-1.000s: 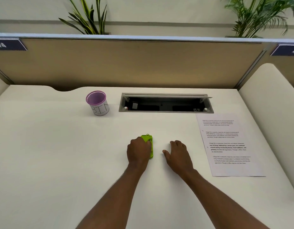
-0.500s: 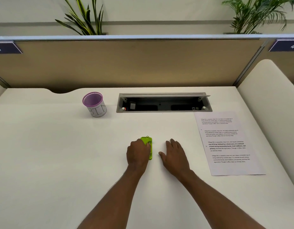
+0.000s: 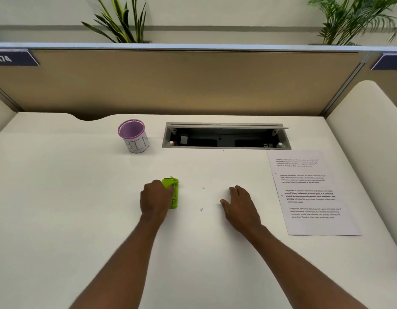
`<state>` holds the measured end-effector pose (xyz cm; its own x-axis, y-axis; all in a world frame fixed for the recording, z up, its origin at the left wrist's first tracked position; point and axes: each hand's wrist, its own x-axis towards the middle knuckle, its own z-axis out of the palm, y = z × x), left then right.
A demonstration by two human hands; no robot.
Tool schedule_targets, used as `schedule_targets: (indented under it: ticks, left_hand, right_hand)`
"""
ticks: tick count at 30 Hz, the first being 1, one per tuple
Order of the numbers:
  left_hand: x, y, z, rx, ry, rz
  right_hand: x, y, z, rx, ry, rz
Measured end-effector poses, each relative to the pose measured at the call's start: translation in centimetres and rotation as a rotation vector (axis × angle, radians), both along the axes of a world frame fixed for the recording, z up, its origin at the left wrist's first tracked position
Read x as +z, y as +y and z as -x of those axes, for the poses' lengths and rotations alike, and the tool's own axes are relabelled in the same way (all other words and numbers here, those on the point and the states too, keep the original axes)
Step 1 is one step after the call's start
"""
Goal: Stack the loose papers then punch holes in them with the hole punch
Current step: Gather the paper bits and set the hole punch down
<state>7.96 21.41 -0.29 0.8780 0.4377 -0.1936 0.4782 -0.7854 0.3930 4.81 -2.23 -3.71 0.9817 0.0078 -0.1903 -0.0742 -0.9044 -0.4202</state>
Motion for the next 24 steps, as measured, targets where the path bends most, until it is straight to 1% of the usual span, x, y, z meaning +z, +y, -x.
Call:
schedule_targets:
  ticks: [10,18,20,21,23,24]
  left_hand:
    - [-0.2,7.8,-0.7,0.117,0.013,-0.004]
    - [-0.4,8.5,-0.2,0.127,-0.003,-0.048]
    - [-0.2,8.0,0.2,0.128,-0.059,-0.074]
    - [0.0,7.5,0.3,0.115,-0.117,-0.106]
    - [0.0,6.0,0.9,0.016,-0.264,-0.168]
    - [-0.1,5.0,1.3,-0.054,-0.358,-0.167]
  right_hand:
    - [-0.1,0.0,-0.1,0.01,-0.021,0.023]
    - [-0.3,0.0,-0.2,0.009,-0.028,0.041]
    - [-0.2,0.0,-0.2,0.004,-0.035,0.042]
    - [-0.2,0.1,-0.3,0.002,-0.047,0.05]
    - [-0.2,0.2,-0.5,-0.005,-0.066,0.065]
    - [-0.1,0.4,-0.6,-0.01,-0.072,0.068]
